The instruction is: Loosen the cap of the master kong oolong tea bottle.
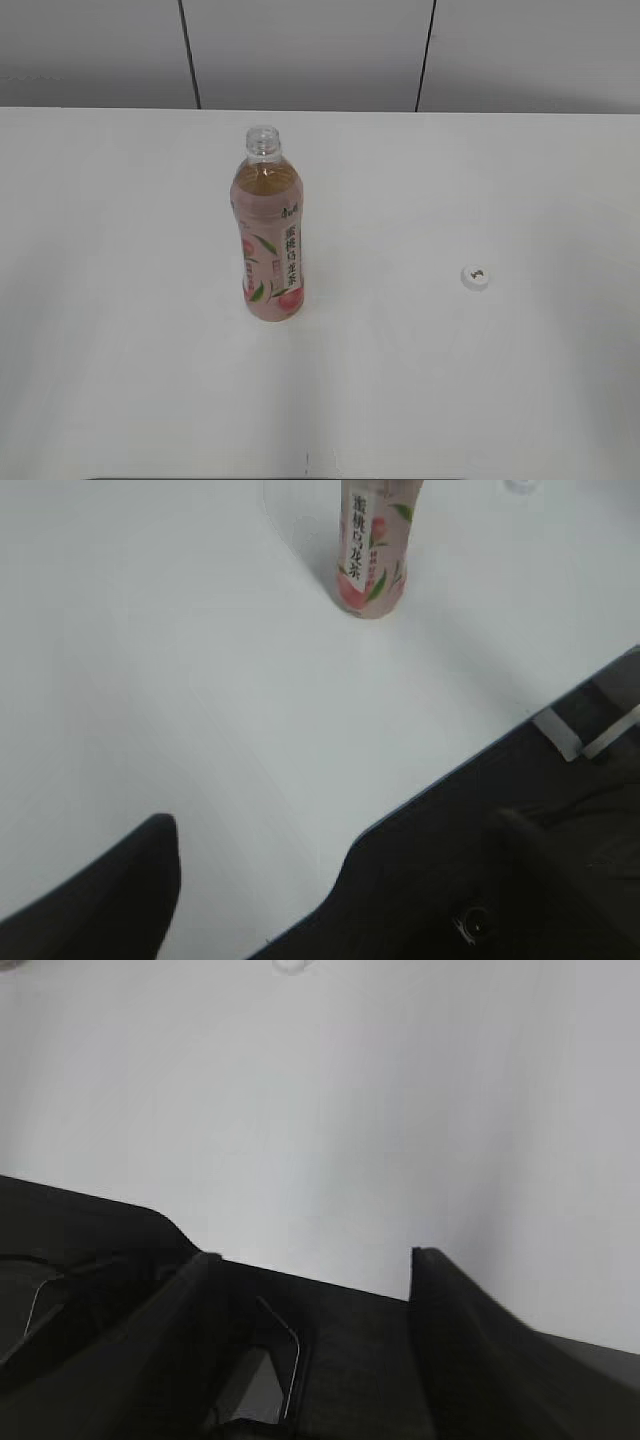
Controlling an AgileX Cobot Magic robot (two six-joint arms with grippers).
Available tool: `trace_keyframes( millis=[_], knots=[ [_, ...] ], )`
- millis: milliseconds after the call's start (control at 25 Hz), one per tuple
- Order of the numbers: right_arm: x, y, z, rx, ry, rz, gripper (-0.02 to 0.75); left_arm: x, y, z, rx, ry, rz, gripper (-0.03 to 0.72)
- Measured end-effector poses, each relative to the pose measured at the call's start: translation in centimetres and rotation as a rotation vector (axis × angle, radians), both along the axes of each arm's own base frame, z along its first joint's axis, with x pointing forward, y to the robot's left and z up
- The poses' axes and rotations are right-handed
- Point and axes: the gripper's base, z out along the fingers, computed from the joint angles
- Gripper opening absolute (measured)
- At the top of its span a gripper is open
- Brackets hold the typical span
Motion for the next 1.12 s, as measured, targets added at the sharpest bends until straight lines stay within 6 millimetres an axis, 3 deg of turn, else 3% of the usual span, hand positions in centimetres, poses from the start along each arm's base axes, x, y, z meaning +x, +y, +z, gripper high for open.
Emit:
trace_keyframes(
  millis=[80,280,560,800,1120],
  knots=[
    [-2.2,-0.7,0.2,0.002,-0.068,-0.002,0.438,-1.1,0.6,-0.2,-0.018,-0.046,-0.008,0.552],
    [-6.2,-2.0,-1.5,-0.019,-0.169,-0.014,0.434,-2.8,1.6,-1.4,-0.060,-0.127,-0.011,0.515],
    [-10.5,-3.6,-4.1,-0.022,-0.394,-0.039,0.434,-3.2,1.7,-1.7,-0.104,-0.195,-0.016,0.443],
    [-12.7,-4.1,-5.5,0.051,-0.563,-0.068,0.434,-3.2,1.7,-1.7,-0.100,-0.198,-0.020,0.426],
    [-12.8,-4.1,-5.4,0.064,-0.574,-0.080,0.431,-3.9,2.0,-1.7,-0.121,-0.242,-0.035,0.424]
  ],
)
